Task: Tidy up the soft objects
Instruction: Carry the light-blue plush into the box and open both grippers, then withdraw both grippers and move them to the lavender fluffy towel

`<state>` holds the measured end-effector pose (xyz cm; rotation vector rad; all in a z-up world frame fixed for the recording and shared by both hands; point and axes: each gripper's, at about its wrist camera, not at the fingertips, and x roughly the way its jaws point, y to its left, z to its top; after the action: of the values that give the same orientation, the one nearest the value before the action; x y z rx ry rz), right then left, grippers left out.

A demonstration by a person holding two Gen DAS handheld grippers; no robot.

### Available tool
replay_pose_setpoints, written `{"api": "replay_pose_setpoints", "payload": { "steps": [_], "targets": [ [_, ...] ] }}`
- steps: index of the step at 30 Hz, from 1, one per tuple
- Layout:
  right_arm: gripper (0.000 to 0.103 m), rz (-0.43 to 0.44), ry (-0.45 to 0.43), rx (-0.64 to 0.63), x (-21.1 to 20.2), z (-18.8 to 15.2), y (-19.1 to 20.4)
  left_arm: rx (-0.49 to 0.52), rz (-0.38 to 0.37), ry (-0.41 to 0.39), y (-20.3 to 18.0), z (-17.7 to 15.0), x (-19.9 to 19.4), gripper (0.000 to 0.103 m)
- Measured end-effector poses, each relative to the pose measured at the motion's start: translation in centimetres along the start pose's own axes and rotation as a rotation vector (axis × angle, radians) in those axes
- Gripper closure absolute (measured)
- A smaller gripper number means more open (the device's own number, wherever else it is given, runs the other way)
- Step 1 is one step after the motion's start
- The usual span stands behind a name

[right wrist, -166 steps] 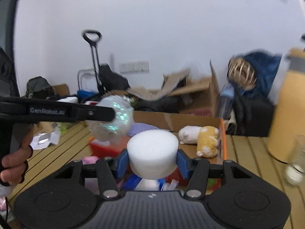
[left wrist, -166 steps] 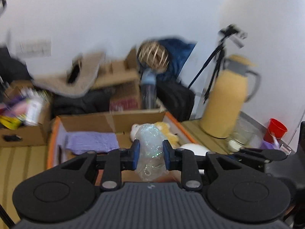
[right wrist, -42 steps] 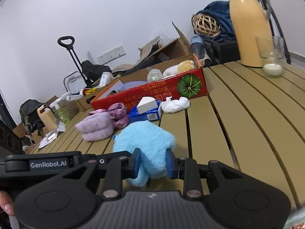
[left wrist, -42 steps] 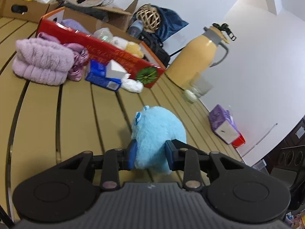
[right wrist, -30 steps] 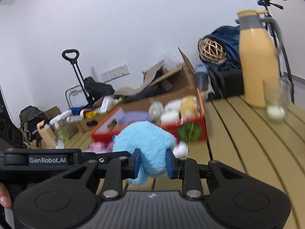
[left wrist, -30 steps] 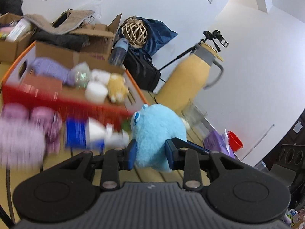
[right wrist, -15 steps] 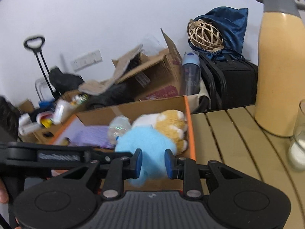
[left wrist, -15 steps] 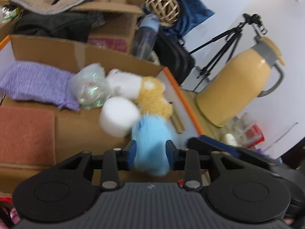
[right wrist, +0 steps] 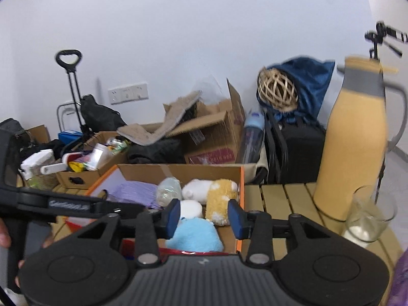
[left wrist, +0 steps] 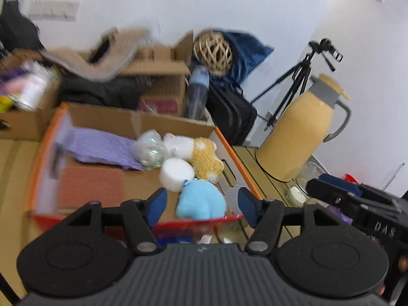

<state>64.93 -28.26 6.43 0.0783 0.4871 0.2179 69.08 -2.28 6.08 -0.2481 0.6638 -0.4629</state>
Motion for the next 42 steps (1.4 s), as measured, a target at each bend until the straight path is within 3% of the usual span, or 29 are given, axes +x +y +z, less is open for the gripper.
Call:
{"api": "replay_pose_setpoints", "payload": {
  "steps": [3,6,12,16,21,25,31,37,42],
  "targets": [
    [0.048,0.009,-0.017,-0.04,-3.9,-0.3,1.1,0.067,0.077,-0.103,-0.5,-1.9,-6.4,0.029],
    [0.032,0.043,-0.047,-0.046,-7.2,-1.2,3.0,0.11,0.164,-0.185,-0.8,-4.2,-11.8,0.024],
    [0.031,0.112,-0.087,-0.071,-11.6,-2.7,7.7,0.143,0.237,-0.247,-1.8,-7.3,-18.5,0.021],
    [0.031,0.092,-0.114,-0.085,-14.5,-4.1,9.3,0.144,0.283,-0.297,-2.0,-9.9,-21.8,0.021],
    [0.026,0.086,-0.141,-0.08,-20.3,-10.0,10.0,0.101,0.333,-0.389,-2.0,-17.6,-27.7,0.019],
    [0.022,0.074,-0.16,-0.088,-25.6,-16.8,10.5,0.121,0.389,-0.487,-3.6,-25.6,-32.8,0.004],
    [0.02,0.106,-0.104,-0.081,-30.6,-23.7,11.3,0.184,0.462,-0.366,-4.7,-33.1,-34.8,0.004],
    [0.019,0.104,-0.023,-0.074,-31.1,-26.0,11.6,0.171,0.465,-0.353,-3.9,-33.5,-35.0,0.004],
    [0.018,0.092,-0.009,-0.053,-30.0,-26.2,11.3,0.163,0.449,-0.324,-3.6,-33.3,-33.4,0.004]
  ]
}}
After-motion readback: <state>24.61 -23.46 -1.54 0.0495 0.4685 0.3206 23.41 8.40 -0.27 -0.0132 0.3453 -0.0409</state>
